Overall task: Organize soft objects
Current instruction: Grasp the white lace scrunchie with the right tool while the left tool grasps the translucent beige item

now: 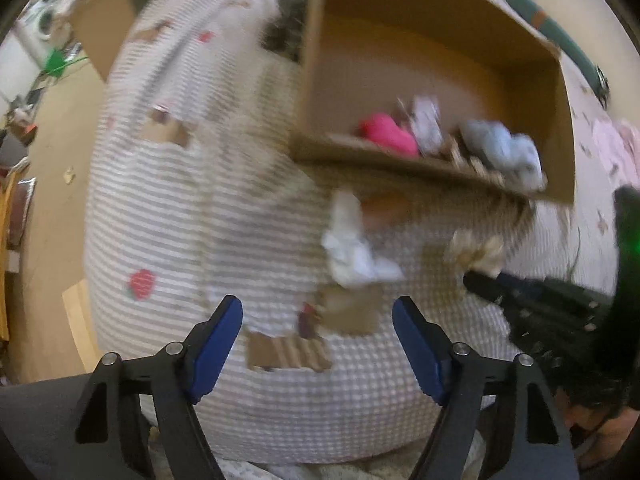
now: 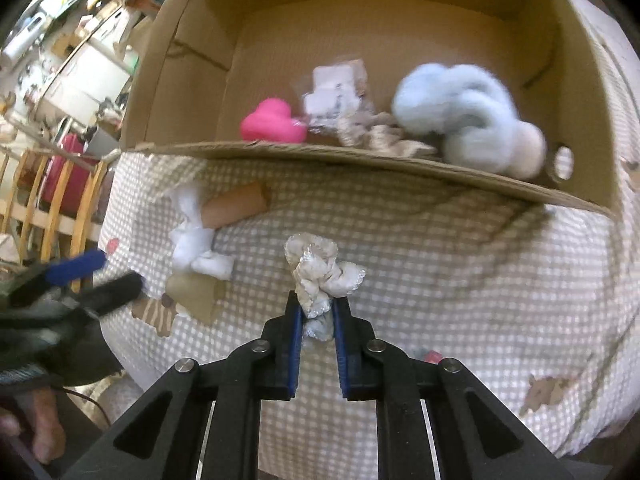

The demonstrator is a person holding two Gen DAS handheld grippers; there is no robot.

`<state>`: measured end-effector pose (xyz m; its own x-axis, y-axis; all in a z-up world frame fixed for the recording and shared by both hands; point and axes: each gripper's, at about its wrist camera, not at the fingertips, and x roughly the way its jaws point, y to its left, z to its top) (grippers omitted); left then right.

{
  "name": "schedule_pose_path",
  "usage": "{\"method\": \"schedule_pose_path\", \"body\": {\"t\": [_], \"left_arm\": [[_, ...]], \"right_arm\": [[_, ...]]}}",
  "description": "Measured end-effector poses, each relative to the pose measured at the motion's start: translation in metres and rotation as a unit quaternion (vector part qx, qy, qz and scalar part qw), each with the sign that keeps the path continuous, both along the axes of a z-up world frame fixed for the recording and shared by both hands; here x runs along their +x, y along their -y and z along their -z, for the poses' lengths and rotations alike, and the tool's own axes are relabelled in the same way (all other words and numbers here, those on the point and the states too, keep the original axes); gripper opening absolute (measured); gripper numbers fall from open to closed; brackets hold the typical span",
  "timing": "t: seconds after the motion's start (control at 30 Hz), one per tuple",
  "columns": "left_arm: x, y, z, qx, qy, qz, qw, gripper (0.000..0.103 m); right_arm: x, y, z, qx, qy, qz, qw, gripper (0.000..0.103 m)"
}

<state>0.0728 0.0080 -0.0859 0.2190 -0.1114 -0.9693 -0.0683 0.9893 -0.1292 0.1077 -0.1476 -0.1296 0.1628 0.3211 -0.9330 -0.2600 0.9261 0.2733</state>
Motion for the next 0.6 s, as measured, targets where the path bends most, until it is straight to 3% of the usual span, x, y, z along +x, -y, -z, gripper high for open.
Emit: {"method": "schedule_pose_path", "body": {"t": [0.07, 0.3, 0.4, 0.47, 0.6], "left_arm": [[0.003, 0.011, 0.008, -0.01, -0.01, 0.011, 0.9998, 0.054], [0.014, 0.031, 0.038, 0.005, -0.048, 0.008, 0.9988, 0.05], [0.017, 0.039, 0.045, 0.007, -0.057, 0.016, 0.9982, 0.029], [0.016, 0.043, 0.049, -0.008, -0.063, 0.021, 0.9978, 0.009], [0.012, 0.05, 0.041, -0.023, -0.047, 0.031, 0.9981, 0.005]], "right_arm": [[-0.003, 0.009, -0.006, 0.005, 0.008, 0.009, 1.0, 0.016], [-0.005, 0.045, -0.024, 0.023, 0.028, 0.038, 0.999, 0.016], [-0.005, 0.058, -0.027, 0.027, 0.032, 0.045, 0.998, 0.016], [-0.006, 0.06, -0.027, 0.03, 0.033, 0.049, 0.998, 0.016], [-0.008, 0.061, -0.028, 0.04, 0.032, 0.049, 0.998, 0.016]]}}
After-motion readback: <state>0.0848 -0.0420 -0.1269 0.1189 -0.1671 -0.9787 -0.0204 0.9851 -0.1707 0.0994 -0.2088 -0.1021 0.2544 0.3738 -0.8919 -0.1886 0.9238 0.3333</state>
